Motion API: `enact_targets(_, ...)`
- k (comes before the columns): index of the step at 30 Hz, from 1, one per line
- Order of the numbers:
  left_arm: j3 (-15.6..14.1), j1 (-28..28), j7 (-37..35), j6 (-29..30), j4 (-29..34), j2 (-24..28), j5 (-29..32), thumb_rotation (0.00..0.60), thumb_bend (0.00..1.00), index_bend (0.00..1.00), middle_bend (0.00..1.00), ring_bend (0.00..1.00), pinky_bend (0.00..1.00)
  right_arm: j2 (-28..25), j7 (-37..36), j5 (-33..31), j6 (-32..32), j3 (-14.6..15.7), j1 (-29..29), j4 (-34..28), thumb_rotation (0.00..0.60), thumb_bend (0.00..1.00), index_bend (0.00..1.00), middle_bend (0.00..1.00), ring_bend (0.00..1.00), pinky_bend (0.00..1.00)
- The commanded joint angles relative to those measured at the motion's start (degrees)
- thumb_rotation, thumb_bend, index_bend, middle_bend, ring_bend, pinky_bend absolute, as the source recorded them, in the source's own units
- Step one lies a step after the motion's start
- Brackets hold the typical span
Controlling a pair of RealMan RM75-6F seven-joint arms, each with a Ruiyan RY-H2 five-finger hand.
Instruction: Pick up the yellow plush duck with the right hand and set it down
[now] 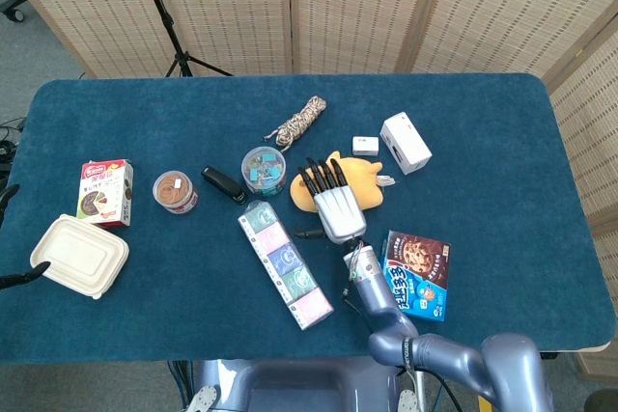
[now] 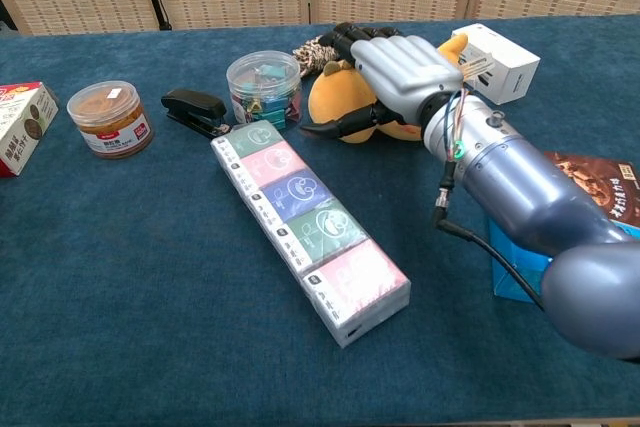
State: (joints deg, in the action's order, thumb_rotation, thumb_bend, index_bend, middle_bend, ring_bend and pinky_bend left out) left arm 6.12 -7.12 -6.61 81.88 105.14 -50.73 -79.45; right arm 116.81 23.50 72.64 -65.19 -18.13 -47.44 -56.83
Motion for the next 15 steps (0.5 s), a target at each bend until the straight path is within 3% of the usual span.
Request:
enact_targets(1,0.0,0.05,-0.29,0.1,-0.06,0.07,-0.11,0.6,0.0,0.0,0.0,0.0,0.0,2.02,-0.66,0.07,0.71,1.01,-0.16,3.09,0.182,0.0,0.0,0.0,0.0,0.0)
enact_targets(7,0.06,0.13,-0.9,-0.01,-0.3,0.28,0.2,0.6,0.0,0.0,0.0,0.0,0.0,3.33,-2.64,-0.54,1.05,0.95,0.42,7.24,0.182,0.0,0.0,0.0,0.0,0.0)
enact_targets(15,0.03,-0.08,0.06,-0.23,0.08,0.08,0.22,0.6,0.0,0.0,0.0,0.0,0.0,1.06,-4.16,-1.01,-0.15,0.47,2.42,6.88,0.193,0.0,0.0,0.0,0.0,0.0)
